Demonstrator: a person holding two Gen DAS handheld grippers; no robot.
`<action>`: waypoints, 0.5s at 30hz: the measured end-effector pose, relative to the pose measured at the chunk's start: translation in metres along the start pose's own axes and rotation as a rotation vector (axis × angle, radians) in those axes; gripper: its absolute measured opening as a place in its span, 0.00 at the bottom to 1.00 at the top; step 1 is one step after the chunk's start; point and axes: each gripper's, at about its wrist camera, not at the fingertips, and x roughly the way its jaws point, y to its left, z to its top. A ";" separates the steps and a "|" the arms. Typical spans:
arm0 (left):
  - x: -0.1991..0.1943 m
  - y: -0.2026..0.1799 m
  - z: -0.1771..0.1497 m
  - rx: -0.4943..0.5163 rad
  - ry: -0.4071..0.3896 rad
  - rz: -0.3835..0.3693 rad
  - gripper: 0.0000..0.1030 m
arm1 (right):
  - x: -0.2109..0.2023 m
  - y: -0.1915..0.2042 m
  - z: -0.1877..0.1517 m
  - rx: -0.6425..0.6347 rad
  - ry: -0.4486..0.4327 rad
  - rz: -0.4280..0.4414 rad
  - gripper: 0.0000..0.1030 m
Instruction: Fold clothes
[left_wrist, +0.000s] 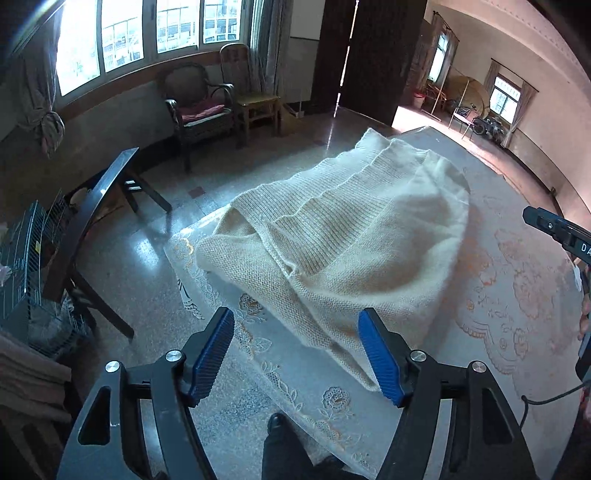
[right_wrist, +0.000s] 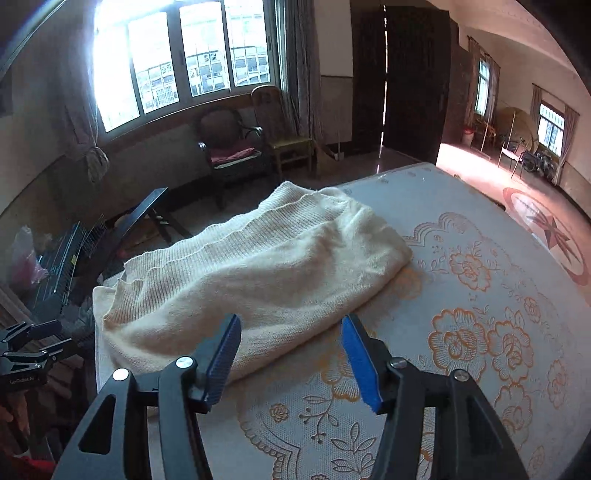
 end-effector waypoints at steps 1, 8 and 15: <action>-0.006 -0.003 0.000 0.001 -0.016 0.013 0.70 | -0.008 0.010 -0.002 -0.011 -0.034 -0.004 0.56; -0.045 -0.026 -0.006 -0.017 -0.092 0.088 0.76 | -0.034 0.069 -0.022 -0.100 -0.057 0.102 0.56; -0.073 -0.040 -0.030 -0.033 -0.138 0.110 0.76 | -0.054 0.083 -0.036 -0.106 -0.097 0.080 0.56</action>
